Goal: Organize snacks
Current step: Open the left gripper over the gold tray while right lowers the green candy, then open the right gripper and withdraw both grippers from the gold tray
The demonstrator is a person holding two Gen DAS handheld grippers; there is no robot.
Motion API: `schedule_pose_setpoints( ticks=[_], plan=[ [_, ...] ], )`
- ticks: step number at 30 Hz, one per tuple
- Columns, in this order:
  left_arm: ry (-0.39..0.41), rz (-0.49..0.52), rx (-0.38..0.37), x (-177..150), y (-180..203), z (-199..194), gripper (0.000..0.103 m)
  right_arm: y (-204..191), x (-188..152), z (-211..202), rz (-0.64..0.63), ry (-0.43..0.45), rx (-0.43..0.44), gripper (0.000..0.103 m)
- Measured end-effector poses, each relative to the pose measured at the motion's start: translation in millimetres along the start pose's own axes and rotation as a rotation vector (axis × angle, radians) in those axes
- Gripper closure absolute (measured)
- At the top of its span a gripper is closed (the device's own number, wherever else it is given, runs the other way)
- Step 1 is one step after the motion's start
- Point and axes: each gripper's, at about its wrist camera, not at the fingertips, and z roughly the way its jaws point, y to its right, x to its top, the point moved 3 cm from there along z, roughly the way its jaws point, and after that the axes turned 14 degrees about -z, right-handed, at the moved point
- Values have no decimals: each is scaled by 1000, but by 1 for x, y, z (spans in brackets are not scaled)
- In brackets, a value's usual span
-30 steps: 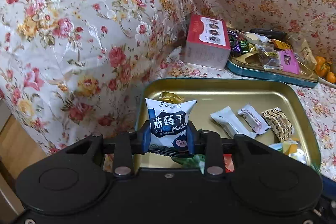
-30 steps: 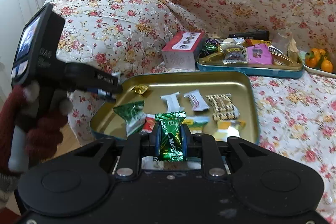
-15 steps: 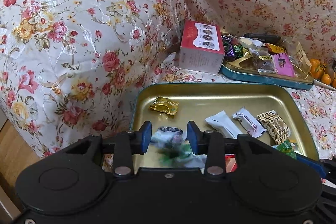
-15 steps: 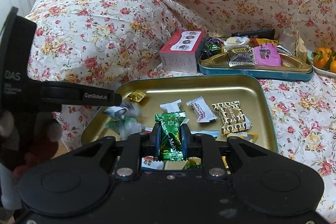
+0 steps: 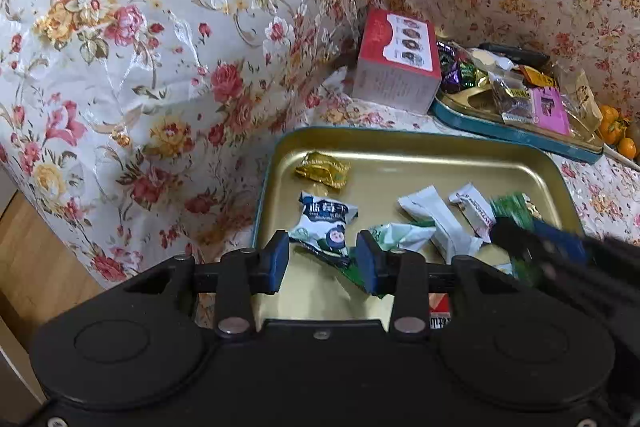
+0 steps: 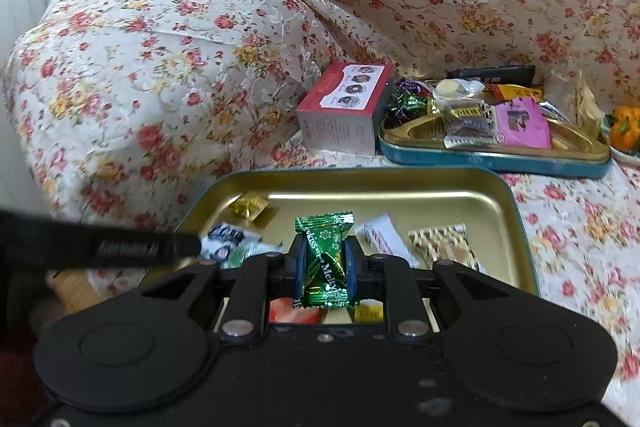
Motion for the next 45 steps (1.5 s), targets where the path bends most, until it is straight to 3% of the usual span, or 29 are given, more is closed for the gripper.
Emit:
schedule_pose_setpoints(
  ticks=[10,25,35,40,45],
  plan=[
    [-53,-21,1,-1,-2,6,56,5,22,40,-25,-40,-60,82],
    [-55,-8,-2,0,0,6,56,10,31,67,-26,-82,-85,77],
    [-46,-5,2,-1,1,2,56,15,31,43,14,-51,-112,67],
    [-32,5,6,-2,4,-2,56,16,19,16,42,-48,-148,58],
    [-20,27,5,-4,10,-6,56,15,3,-8,62,-45,-173,56]
  ],
)
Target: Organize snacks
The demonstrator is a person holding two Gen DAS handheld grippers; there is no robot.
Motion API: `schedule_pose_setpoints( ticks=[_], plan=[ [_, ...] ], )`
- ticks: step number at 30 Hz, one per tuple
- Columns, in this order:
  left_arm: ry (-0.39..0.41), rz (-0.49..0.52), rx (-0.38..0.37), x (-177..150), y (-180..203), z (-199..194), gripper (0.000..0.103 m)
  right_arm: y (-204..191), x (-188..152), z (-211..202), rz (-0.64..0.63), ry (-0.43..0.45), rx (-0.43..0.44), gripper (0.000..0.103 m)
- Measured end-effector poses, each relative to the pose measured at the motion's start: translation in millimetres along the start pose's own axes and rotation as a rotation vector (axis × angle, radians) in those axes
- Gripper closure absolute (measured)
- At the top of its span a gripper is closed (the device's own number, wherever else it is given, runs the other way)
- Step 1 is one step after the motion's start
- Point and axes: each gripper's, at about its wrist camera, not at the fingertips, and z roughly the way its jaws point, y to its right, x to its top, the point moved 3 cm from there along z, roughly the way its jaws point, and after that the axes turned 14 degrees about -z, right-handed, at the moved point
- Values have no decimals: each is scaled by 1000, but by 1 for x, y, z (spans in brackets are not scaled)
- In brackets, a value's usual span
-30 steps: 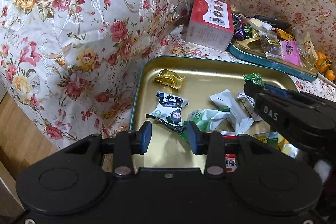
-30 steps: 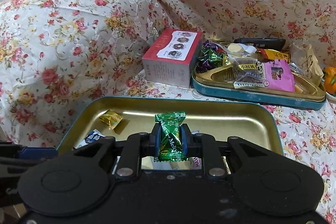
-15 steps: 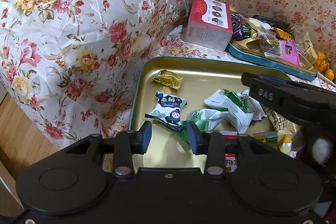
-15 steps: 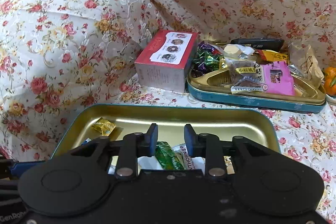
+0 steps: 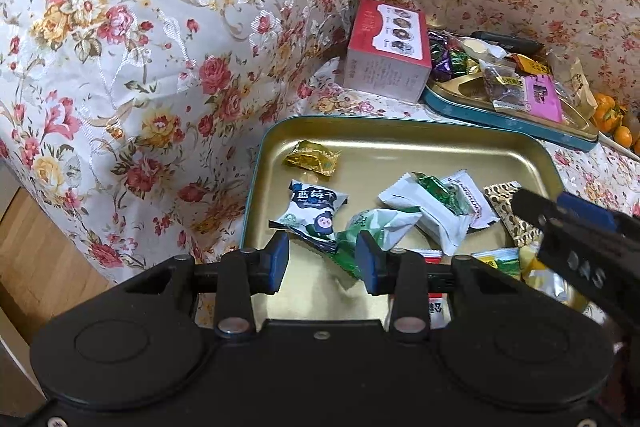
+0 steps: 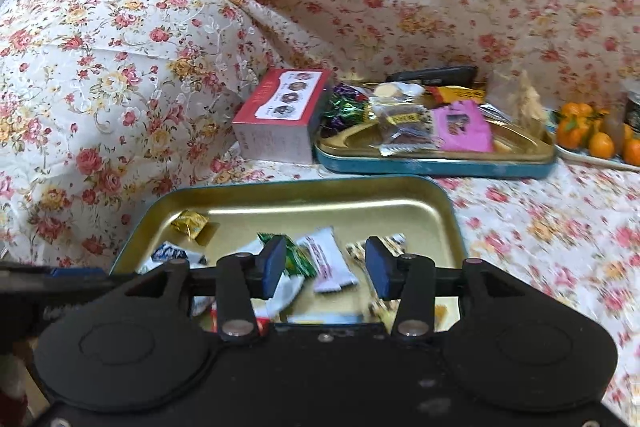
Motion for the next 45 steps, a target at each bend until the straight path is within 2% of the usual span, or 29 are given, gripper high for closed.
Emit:
schedule_pose_setpoints(
  ticks=[7,18,45],
  plan=[
    [22,37,3,-7,12,-7,56,4,-16,-28,-10,4,-20,52],
    [61,55,11,-24,21,-23,56,18,-36,-54,18,0,-42,52],
    [34,58,10,-31,20,-21,56,14,-47,-57,17,-35,-56,51]
  ],
)
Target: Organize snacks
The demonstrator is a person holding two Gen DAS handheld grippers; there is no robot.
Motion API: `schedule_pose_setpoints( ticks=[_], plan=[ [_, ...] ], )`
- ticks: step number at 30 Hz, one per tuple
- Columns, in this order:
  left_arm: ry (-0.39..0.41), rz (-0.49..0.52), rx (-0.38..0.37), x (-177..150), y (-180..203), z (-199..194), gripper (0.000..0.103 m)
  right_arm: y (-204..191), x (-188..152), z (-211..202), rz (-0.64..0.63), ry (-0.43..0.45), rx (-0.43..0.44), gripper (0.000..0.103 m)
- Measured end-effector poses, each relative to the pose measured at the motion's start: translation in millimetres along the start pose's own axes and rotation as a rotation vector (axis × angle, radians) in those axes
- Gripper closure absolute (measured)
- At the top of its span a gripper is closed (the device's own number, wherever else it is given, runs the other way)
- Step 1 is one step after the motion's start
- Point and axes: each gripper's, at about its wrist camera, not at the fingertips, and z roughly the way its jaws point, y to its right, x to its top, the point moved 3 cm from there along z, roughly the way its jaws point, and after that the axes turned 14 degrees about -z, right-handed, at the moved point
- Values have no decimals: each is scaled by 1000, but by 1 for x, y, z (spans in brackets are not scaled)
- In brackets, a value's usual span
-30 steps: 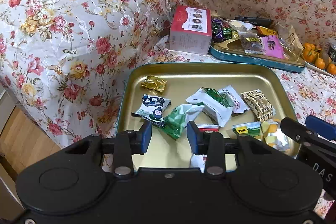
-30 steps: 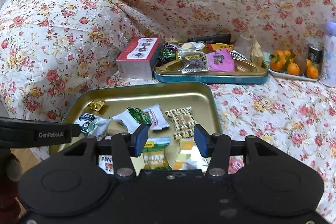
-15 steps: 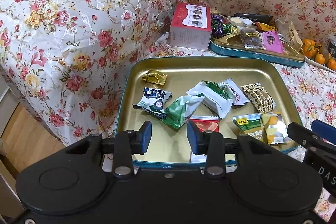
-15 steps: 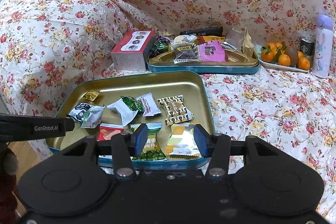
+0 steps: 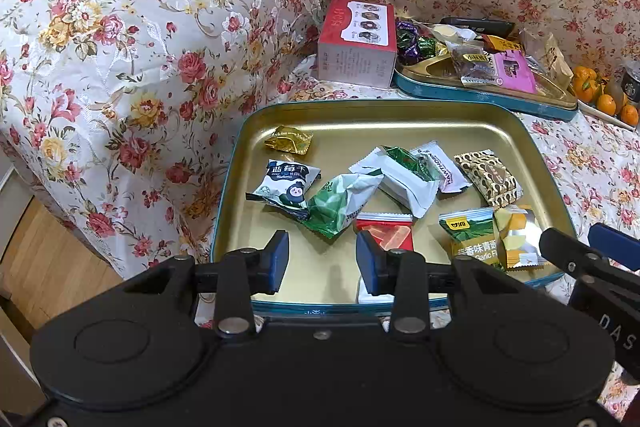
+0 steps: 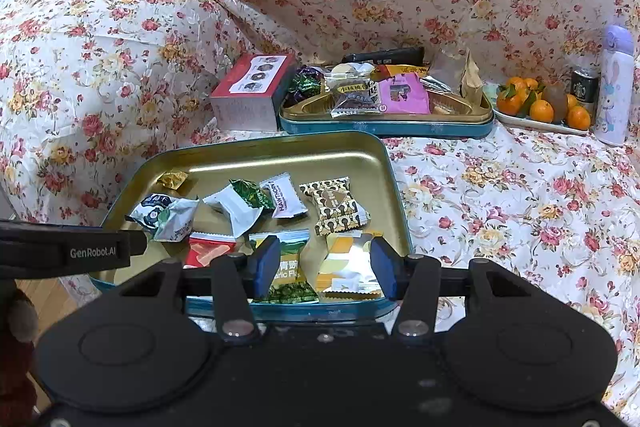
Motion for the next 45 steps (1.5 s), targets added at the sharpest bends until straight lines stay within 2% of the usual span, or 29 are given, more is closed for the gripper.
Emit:
schedule_pose_setpoints(
  ticks=[45],
  plan=[
    [19,-7,-3,-1,3,-9,56,-2,-5,-10,-12,2,15,50]
  ],
)
